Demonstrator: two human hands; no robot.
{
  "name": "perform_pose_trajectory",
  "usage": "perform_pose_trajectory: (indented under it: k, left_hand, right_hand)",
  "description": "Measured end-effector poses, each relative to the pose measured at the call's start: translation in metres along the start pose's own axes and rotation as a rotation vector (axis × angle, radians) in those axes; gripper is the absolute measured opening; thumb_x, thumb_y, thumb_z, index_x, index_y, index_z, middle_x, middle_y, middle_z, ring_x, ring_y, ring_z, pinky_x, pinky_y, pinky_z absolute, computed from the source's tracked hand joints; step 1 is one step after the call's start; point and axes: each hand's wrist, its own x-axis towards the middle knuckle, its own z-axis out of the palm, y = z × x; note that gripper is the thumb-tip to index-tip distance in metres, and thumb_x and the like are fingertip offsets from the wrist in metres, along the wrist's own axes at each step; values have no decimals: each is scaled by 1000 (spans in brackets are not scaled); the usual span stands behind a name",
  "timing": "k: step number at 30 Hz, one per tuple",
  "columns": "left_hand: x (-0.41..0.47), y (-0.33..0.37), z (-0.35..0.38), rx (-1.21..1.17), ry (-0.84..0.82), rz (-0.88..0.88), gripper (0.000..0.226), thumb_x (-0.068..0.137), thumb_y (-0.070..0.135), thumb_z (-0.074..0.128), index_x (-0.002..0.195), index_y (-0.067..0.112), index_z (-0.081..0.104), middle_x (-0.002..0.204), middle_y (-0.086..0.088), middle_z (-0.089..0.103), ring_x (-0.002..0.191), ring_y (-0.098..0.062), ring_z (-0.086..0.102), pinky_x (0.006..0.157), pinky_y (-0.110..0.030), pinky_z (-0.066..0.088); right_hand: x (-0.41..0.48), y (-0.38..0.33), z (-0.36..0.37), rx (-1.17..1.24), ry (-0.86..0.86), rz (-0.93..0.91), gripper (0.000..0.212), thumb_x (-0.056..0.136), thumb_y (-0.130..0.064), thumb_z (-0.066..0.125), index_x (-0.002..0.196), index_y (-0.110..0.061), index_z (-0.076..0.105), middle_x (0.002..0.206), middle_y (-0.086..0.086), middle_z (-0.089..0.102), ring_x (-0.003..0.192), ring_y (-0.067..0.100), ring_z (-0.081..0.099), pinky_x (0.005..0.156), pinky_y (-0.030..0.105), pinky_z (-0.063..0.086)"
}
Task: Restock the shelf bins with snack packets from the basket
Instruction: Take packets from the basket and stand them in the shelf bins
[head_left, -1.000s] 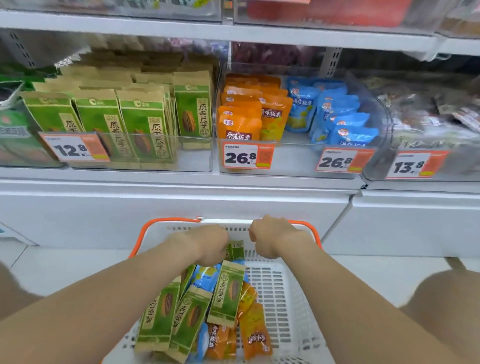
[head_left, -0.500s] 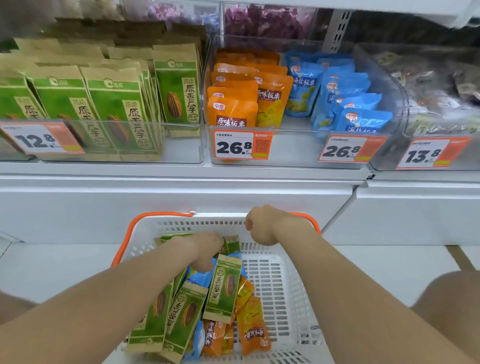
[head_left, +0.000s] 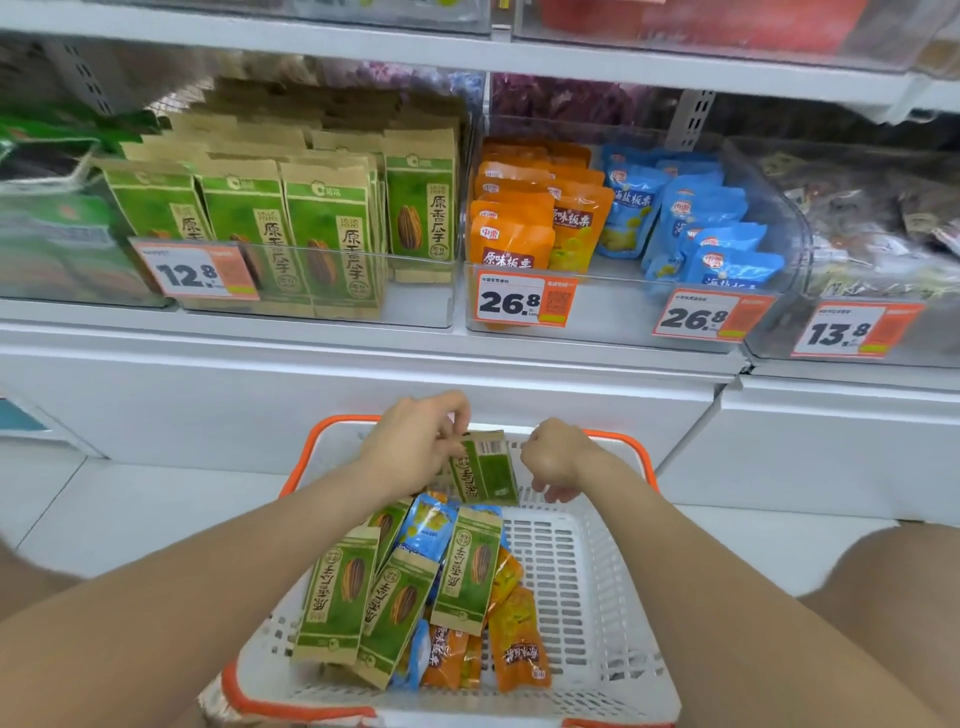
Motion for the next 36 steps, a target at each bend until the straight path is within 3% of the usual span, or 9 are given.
perform_pose_trajectory:
  k: [6, 9, 11, 15, 18, 22, 28, 32, 36]
  left_hand:
    - [-26, 14, -26, -240, 122, 43, 38, 87, 1, 80, 77, 32, 61, 72, 7, 69, 74, -4, 71, 71, -33, 58]
    - [-31, 23, -42, -404, 123, 40, 35, 83, -1, 84, 76, 27, 65, 73, 2, 73, 84, -14, 77, 80, -36, 61]
    - [-31, 24, -54, -468, 28, 30, 30, 77, -2, 89, 79, 18, 67, 73, 0, 76, 88, -16, 78, 85, -39, 61]
    - [-34, 23, -72, -304, -337, 3, 45, 75, -8, 83, 97, 30, 73, 116, 11, 69, 116, -5, 64, 89, -34, 58]
    - [-36, 23, -82, -250, -531, -107, 66, 77, -14, 66, 106, 45, 67, 133, 8, 43, 127, -11, 54, 82, -45, 63]
    - [-32, 15, -92, -381, -688, -191, 65, 76, -18, 60, 116, 33, 60, 137, -6, 56, 121, -35, 66, 76, -49, 51]
    - [-20, 27, -84, -694, -188, -266, 33, 105, 39, 61, 111, 10, 45, 103, -22, 73, 82, -24, 70, 72, -37, 53]
    - [-17, 49, -88, -898, 118, -269, 30, 104, 35, 62, 115, 8, 54, 93, -14, 80, 76, -23, 76, 59, -29, 58]
    - [-13, 61, -100, -1025, 149, -203, 21, 104, 26, 64, 117, 12, 72, 99, -12, 81, 91, -29, 78, 72, -32, 60]
  right_hand:
    - [-19, -10, 11, 482, -94, 140, 39, 103, -34, 46, 128, -5, 54, 108, 21, 68, 76, 36, 78, 64, 45, 66]
    - [-28, -19, 7, 961, -205, 178, 32, 103, -19, 60, 129, -2, 53, 127, 29, 58, 105, 45, 71, 61, 44, 64]
    - [-32, -25, 1, 1106, -155, 131, 21, 99, 2, 62, 117, 9, 55, 115, 31, 62, 96, 44, 72, 74, 48, 63]
    - [-39, -33, -5, 1084, -68, 30, 7, 94, 15, 61, 99, 11, 61, 87, 21, 75, 78, 34, 75, 68, 45, 62]
    - [-45, -41, -4, 1002, -97, -61, 34, 92, 16, 60, 122, -1, 62, 102, 18, 77, 83, 31, 77, 67, 42, 63]
    - [-51, -51, -10, 898, -7, -144, 51, 86, 19, 61, 123, -15, 53, 117, 23, 68, 88, 34, 73, 71, 51, 65]
    - [-69, -67, -14, 958, 6, -354, 40, 88, 13, 70, 121, -6, 58, 106, 19, 77, 95, 35, 77, 84, 56, 62]
    - [-75, -77, -18, 1046, 101, -516, 21, 99, -1, 65, 120, -6, 69, 103, 14, 79, 98, 34, 76, 89, 52, 62]
    - [-76, -81, -29, 878, 315, -635, 16, 102, -14, 66, 111, -20, 78, 95, 5, 81, 93, 29, 77, 89, 55, 61]
